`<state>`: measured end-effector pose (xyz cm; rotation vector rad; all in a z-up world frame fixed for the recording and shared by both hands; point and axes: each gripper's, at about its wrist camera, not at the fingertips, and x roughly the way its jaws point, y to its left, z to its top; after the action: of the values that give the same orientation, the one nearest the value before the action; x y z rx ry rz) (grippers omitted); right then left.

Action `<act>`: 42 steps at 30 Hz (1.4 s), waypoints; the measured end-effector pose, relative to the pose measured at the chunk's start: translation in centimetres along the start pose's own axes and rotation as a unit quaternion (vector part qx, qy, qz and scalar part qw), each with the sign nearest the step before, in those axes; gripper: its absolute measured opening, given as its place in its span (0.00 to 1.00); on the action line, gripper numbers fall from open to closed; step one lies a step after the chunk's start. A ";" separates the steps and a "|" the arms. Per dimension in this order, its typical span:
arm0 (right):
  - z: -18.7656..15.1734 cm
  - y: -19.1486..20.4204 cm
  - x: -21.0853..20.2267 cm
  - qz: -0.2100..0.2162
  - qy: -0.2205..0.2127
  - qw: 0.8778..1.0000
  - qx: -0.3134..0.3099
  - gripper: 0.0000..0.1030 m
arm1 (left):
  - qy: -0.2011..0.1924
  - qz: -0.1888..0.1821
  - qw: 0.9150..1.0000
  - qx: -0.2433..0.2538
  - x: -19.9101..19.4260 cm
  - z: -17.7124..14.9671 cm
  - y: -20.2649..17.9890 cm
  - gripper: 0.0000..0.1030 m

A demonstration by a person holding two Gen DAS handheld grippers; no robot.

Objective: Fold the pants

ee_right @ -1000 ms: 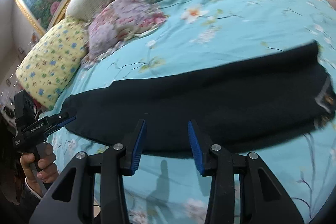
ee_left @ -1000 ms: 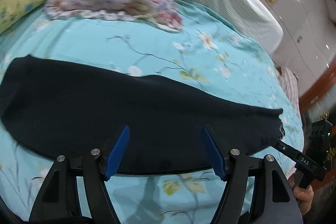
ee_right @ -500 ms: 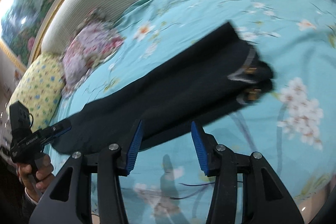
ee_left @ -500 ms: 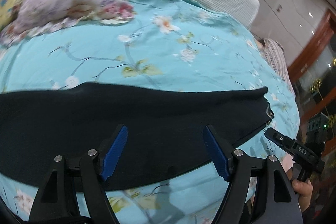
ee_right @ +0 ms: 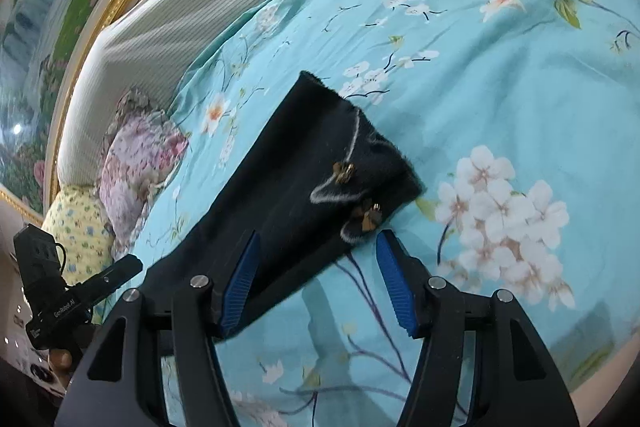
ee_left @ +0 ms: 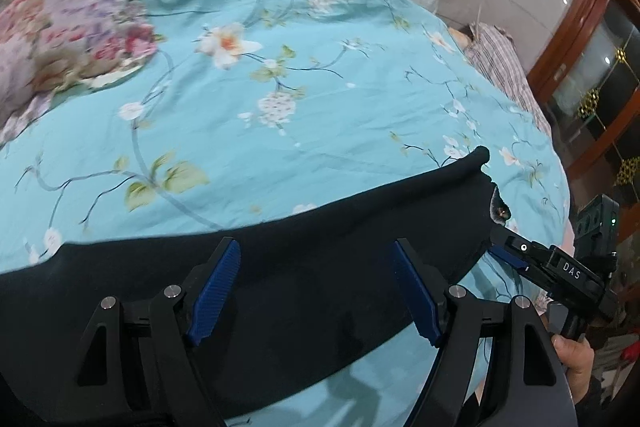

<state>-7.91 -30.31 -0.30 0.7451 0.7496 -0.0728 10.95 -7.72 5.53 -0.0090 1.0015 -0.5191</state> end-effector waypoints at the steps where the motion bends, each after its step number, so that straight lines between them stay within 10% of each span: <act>1: 0.2 -0.1 0.2 0.003 -0.002 1.000 0.006 0.60 | 0.003 -0.002 1.000 0.006 0.5 0.4 -0.4 0.76; 7: 1.0 -0.2 1.2 0.003 -0.017 1.000 0.022 0.54 | 0.027 -0.011 0.997 0.071 3.7 3.0 -3.7 0.76; 9: 1.1 -0.3 1.3 -0.006 -0.023 1.000 0.013 0.16 | 0.036 -0.019 0.995 0.087 4.7 3.6 -4.7 0.76; 11: 1.4 -1.5 1.1 0.005 -0.025 0.999 0.025 0.14 | 0.047 -0.030 0.993 0.106 6.1 4.6 -6.0 0.76; 19: 1.9 -4.4 -0.3 0.029 -0.035 0.999 0.014 0.13 | 0.126 -0.099 0.972 0.172 13.6 7.0 -11.4 0.73; 24: 2.0 -4.5 -0.2 0.048 -0.034 0.998 0.012 0.13 | 0.156 -0.137 0.960 0.190 16.5 7.4 -13.7 0.56; 29: 2.1 -4.8 -0.2 0.060 -0.029 0.998 0.007 0.13 | 0.167 -0.185 0.948 0.196 16.6 7.8 -14.3 0.18; 42: 2.6 -1.4 -2.0 0.122 -0.042 0.991 -0.028 0.13 | 0.074 -0.224 0.959 0.158 8.6 7.8 -11.2 0.10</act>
<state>-8.29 -33.41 1.42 0.7695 0.5730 0.1374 16.24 -22.90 5.63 0.0913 1.0552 -1.1053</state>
